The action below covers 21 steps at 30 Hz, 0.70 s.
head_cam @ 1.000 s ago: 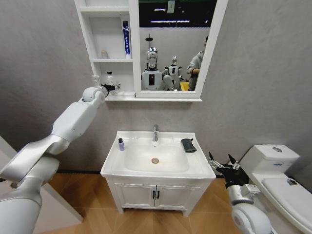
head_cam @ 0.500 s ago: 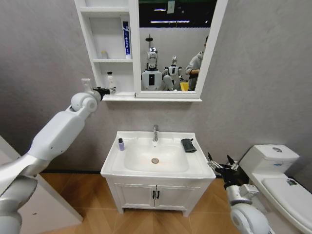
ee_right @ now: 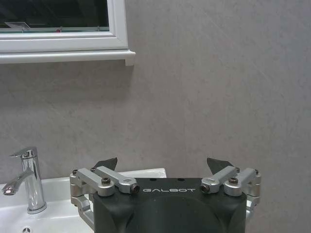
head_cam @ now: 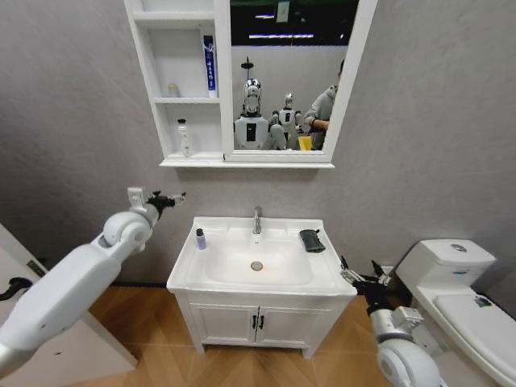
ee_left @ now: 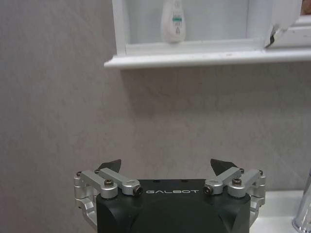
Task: Move facial cleanser and shampoo from washbasin to cabinet, then wipe washbasin with towel.
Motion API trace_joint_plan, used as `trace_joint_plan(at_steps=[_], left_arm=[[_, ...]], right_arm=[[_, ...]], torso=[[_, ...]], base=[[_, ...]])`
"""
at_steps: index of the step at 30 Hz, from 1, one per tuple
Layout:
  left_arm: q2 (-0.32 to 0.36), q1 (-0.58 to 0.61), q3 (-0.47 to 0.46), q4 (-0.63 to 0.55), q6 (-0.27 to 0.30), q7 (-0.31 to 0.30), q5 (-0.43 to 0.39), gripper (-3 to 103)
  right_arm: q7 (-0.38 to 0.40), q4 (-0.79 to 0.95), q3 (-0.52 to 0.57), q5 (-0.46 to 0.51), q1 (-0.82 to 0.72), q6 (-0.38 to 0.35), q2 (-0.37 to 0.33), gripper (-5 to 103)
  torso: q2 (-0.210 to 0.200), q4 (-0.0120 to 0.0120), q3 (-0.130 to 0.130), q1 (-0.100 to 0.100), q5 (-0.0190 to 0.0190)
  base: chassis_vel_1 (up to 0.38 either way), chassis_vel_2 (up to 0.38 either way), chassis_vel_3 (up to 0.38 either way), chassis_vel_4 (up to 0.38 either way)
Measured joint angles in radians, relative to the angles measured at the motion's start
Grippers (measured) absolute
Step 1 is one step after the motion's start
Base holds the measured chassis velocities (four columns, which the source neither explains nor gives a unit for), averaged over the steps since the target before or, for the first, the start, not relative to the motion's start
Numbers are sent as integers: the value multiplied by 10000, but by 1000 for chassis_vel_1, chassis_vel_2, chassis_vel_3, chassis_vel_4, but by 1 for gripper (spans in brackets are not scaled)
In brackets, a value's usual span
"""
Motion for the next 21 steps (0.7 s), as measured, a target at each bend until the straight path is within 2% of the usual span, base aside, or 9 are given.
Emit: trace_joint_plan(at_steps=[2,6,10,11,14,21], left_arm=[[-267,871,-117,-91,-288,6,565,100],[-604,1506,-50,-12,-456,275,1036,100],[-900,1687,105,370,-647,381,1417,103],[-1090,1706,188,701,-776,456,1787,100],[-1443,1725,312,1179,-912,618,2202,98],[-2380,1766,709,1870,-918,759,2734,98]], right_arm=[[3,-70,28,-13,-45,0,32,100],[8,-92,42,-18,-49,1,17,100],[24,-135,41,-38,-76,26,9,100],[29,-146,28,-53,-91,51,-7,100],[29,-191,3,-64,-112,75,-94,100],[34,-260,-40,-67,-76,83,-237,100]], torso=[[0,0,0,0,-5],[0,-1,0,0,-3],[0,-1,0,0,-2],[0,-2,1,0,-3],[-1,-1,1,2,-1],[-1,0,2,2,-4]], base=[[0,0,0,0],[0,0,0,0],[0,0,0,0],[0,0,0,0],[0,0,0,0],[0,0,0,0]])
